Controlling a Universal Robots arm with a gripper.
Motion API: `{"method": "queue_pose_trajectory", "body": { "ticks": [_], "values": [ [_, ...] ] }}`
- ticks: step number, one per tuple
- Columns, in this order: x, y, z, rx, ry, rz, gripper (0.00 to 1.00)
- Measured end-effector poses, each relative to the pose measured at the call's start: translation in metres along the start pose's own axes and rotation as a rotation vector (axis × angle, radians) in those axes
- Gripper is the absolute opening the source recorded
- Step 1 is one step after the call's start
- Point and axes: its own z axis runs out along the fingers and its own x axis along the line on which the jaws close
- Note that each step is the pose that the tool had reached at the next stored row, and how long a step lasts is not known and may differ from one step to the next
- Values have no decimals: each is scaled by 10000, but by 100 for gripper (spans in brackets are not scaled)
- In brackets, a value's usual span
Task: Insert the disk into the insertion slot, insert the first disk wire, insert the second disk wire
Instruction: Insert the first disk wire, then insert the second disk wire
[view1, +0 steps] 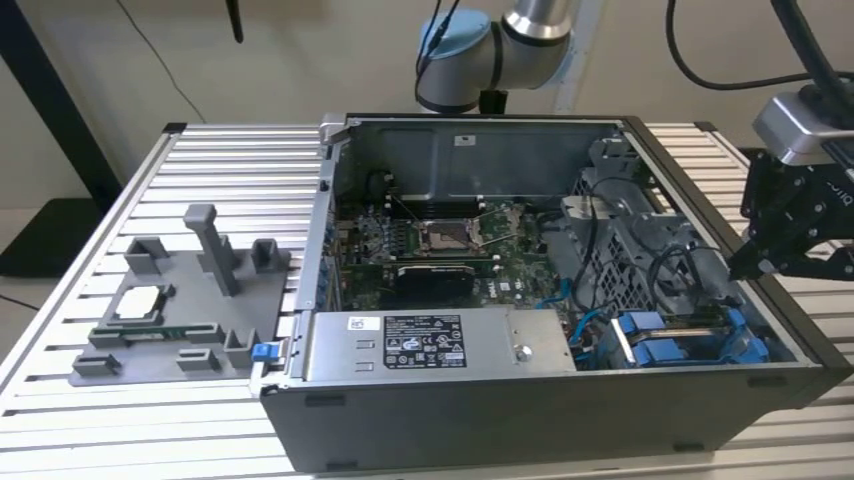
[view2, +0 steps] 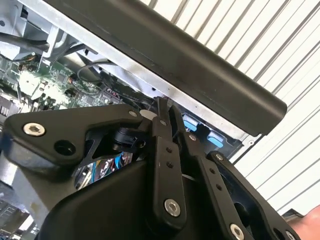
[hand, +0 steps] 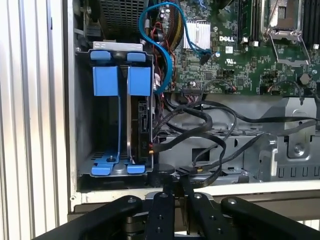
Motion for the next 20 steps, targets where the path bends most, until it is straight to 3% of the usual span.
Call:
{"method": "queue_pose_trajectory", "body": {
  "ticks": [4, 8, 16, 18, 20],
  "values": [
    [1, 0, -10, 0, 2, 1, 0],
    [-7, 30, -68, 4, -20, 22, 0],
    [-17, 328, -171, 4, -46, 34, 0],
    [-16, 417, -179, 7, -25, 33, 0],
    [-13, 502, -184, 16, 48, 28, 0]
  ]
}}
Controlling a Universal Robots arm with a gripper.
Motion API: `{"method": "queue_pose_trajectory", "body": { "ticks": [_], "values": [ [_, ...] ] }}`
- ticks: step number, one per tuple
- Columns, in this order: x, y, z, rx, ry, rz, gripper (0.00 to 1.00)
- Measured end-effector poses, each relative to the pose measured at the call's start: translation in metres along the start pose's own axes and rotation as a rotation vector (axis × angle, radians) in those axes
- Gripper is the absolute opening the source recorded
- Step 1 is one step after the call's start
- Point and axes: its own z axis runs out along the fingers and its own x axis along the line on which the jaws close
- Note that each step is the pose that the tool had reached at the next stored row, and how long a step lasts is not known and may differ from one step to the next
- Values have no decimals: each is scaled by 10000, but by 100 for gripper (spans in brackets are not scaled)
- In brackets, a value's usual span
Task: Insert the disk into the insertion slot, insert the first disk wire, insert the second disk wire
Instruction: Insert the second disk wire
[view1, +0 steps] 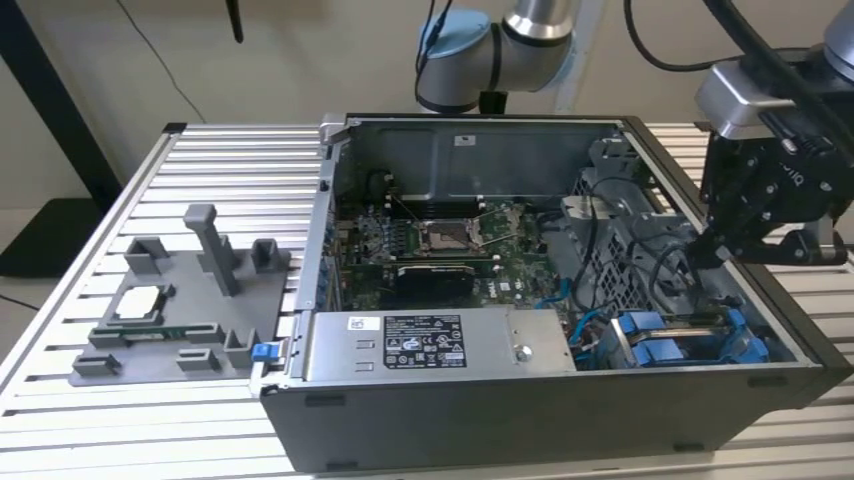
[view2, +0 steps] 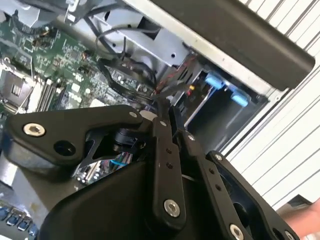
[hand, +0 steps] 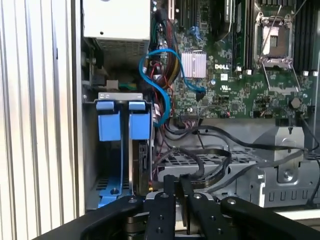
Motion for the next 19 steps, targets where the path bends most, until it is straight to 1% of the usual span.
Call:
{"method": "queue_pose_trajectory", "body": {
  "ticks": [2, 4, 13, 14, 17, 19],
  "values": [
    [5, 58, -2, 5, 120, -7, 0],
    [7, 70, -2, 8, 217, -9, 0],
    [8, 71, -1, 2, 247, -8, 0],
    [8, 71, 3, -32, 251, -3, 0],
    [13, 71, 15, -177, 293, 17, 0],
    [17, 69, 30, -234, 306, 24, 0]
  ]
}}
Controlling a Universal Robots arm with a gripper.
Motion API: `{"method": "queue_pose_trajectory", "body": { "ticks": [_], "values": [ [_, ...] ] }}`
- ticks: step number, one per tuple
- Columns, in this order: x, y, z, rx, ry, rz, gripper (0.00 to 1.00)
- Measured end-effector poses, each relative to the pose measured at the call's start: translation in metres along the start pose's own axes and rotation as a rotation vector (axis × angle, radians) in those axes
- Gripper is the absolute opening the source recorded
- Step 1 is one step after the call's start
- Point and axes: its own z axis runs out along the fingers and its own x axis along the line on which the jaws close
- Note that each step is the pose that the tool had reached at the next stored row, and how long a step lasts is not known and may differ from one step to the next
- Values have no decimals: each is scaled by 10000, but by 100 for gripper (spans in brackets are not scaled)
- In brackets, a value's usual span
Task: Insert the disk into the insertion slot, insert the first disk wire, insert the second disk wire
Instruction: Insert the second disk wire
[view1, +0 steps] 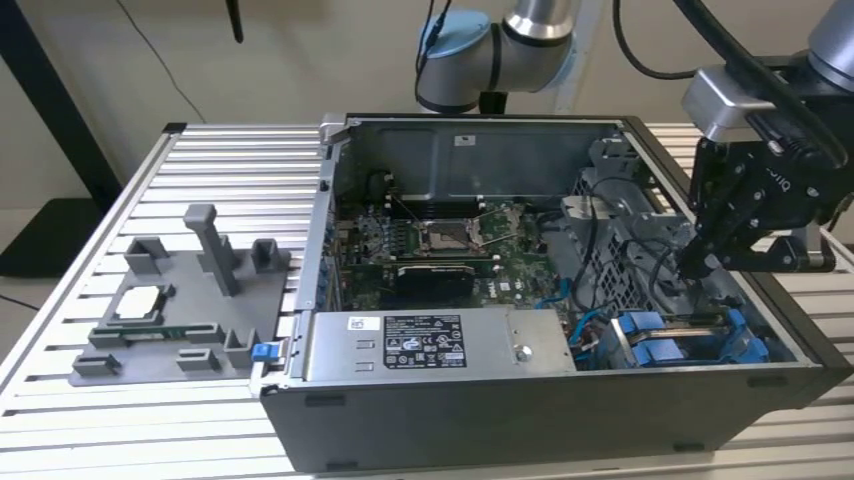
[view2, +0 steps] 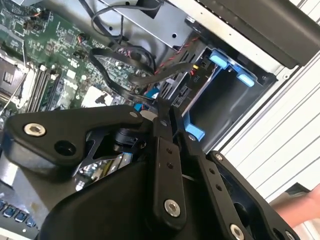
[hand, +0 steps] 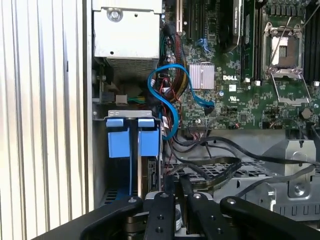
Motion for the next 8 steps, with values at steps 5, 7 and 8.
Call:
{"method": "queue_pose_trajectory", "body": {
  "ticks": [5, 7, 8],
  "values": [
    [17, -28, 52, -46, 14, 6, 0],
    [26, -48, 79, -50, 15, 6, 0],
    [32, -57, 92, -53, 16, 7, 0]
  ]
}}
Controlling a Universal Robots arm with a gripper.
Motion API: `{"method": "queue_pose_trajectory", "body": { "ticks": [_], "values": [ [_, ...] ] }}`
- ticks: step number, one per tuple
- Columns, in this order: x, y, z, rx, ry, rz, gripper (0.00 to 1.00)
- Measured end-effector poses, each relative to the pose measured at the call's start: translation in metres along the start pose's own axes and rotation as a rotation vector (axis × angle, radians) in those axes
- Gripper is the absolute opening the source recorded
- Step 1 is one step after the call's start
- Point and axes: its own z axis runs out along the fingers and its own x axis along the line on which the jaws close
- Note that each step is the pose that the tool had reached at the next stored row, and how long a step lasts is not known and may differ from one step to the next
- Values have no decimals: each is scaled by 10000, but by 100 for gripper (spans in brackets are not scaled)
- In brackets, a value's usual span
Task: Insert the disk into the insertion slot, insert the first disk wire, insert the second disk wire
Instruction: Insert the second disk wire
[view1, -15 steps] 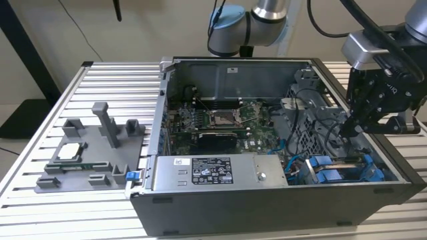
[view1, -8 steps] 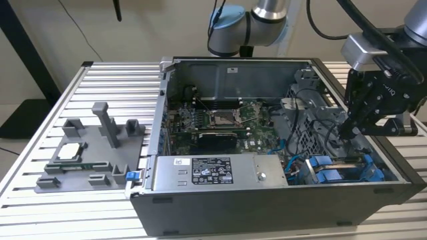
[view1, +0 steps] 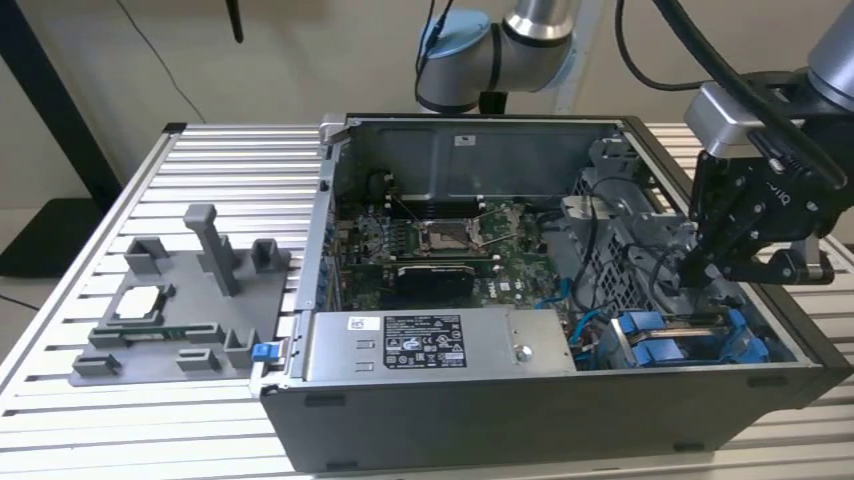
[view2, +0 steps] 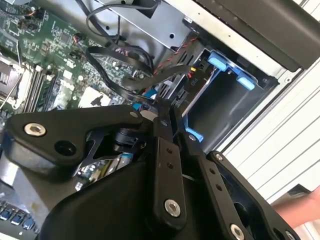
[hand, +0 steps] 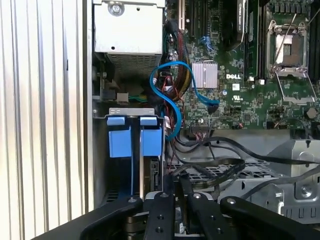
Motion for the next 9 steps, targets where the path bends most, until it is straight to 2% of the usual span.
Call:
{"method": "queue_pose_trajectory", "body": {
  "ticks": [6, 9],
  "values": [
    [52, -14, 68, -12, 7, 2, 0],
    [54, -14, 72, -14, 12, 2, 0]
  ]
}}
